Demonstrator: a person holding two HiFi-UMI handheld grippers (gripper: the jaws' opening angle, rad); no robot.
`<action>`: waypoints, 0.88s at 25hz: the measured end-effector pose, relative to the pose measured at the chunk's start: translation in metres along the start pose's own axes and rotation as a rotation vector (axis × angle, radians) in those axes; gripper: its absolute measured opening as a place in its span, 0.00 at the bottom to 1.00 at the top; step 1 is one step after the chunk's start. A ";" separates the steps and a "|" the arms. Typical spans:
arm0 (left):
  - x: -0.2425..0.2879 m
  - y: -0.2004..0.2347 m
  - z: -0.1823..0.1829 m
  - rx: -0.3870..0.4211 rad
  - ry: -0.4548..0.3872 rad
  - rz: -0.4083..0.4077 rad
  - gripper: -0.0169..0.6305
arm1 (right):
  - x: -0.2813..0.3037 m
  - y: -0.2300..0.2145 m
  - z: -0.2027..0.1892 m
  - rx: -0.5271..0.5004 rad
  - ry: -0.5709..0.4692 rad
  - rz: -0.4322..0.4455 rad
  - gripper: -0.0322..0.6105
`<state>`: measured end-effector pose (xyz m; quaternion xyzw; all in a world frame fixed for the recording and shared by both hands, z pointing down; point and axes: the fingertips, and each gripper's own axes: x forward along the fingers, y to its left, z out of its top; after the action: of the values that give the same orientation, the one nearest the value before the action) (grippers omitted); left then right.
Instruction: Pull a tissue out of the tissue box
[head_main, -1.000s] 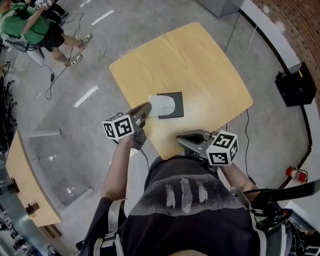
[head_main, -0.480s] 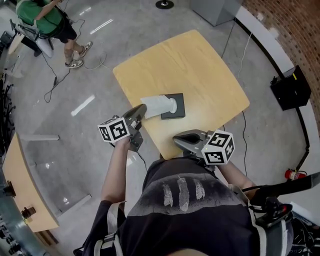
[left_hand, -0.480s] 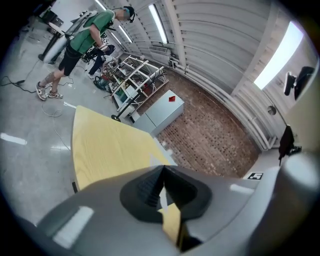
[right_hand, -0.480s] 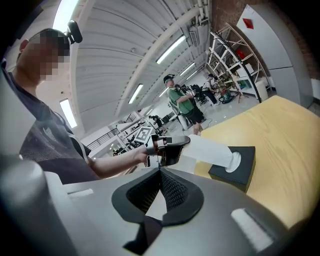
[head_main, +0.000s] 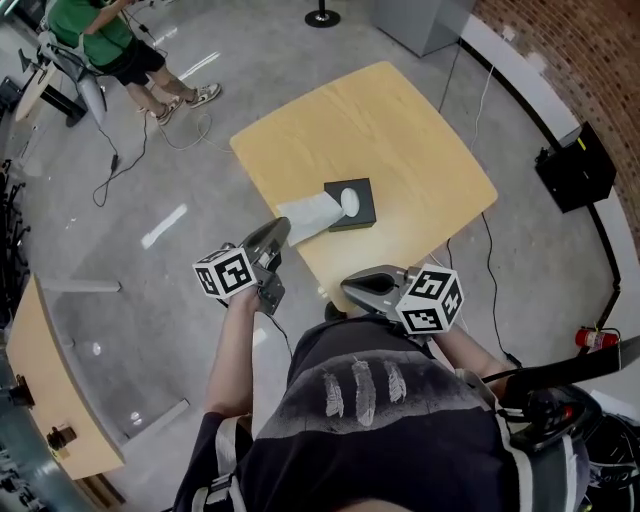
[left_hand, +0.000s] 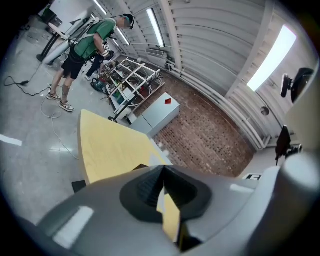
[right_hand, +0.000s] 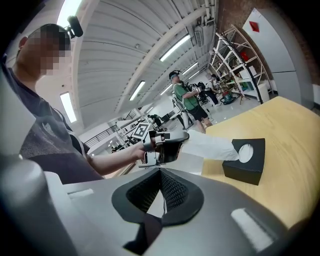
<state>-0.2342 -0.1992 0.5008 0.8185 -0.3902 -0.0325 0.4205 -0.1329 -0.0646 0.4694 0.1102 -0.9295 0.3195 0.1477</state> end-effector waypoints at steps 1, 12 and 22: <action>-0.003 0.001 0.000 0.000 0.006 -0.012 0.04 | 0.003 0.001 -0.002 0.001 0.001 -0.015 0.05; 0.053 -0.068 0.006 0.041 0.049 -0.116 0.04 | -0.051 -0.039 0.004 0.049 -0.072 -0.070 0.05; 0.107 -0.142 0.005 0.045 0.085 -0.158 0.04 | -0.118 -0.057 0.020 0.114 -0.124 -0.020 0.05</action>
<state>-0.0748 -0.2252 0.4258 0.8565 -0.3070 -0.0218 0.4143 -0.0097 -0.1080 0.4460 0.1474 -0.9160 0.3630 0.0867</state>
